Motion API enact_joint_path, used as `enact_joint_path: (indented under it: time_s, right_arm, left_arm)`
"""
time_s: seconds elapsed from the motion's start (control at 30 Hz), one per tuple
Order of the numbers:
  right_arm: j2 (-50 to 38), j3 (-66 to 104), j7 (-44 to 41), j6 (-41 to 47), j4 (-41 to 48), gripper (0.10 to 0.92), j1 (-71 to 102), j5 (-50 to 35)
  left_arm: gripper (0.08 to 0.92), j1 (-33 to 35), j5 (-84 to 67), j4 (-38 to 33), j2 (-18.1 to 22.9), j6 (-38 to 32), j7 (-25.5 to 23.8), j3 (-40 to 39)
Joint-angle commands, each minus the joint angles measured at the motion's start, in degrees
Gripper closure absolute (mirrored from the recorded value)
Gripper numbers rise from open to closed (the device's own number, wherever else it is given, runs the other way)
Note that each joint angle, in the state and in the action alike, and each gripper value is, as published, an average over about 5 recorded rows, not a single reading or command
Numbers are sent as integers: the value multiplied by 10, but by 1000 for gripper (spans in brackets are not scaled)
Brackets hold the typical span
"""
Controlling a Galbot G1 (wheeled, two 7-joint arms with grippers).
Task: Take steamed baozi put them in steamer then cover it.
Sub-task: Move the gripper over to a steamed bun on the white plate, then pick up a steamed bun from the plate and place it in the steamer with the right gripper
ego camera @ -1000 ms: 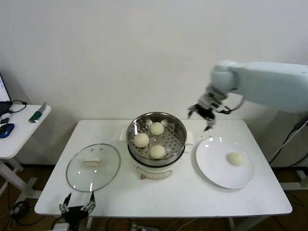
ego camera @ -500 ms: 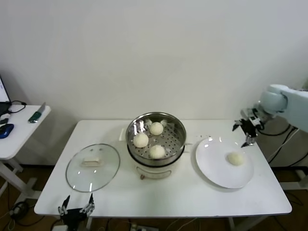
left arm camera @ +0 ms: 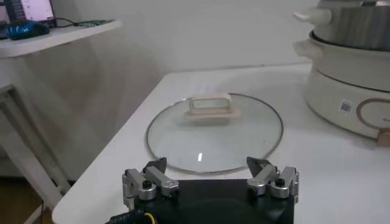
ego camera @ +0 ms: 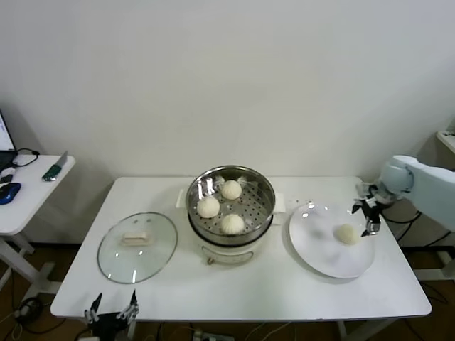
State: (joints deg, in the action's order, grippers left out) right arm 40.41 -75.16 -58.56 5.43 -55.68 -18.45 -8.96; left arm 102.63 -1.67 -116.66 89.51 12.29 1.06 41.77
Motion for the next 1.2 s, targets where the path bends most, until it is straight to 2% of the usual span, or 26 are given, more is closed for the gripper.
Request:
enact_joint_path:
  time_s: [0.03,0.33,0.53,0.87,1.03,1.2]
  right_arm:
    - [53,62,3,8,67,203,74,23]
    - [61,65,0,8,80,203,84,36]
    - [62,77,3,7,88,233,90,42]
    - [66,86,-2,0,100,363,80,47]
    - [46,49,-8,1,60,408,34,27]
    - [22,-61,-8,2,-29,414,-101,-8]
  left_arm:
    - [177,3,0,0,0,-1,1,1]
    - [177,4,-1,1,1,0,2,3]
    - [177,1,-1,3,1,0,2,1]
    - [177,1,-1,3,0,0,3,4]
    - [177,-1,-1,2,1,0,3,2]
    - [177,-5,0,3,2,2,3,-2]
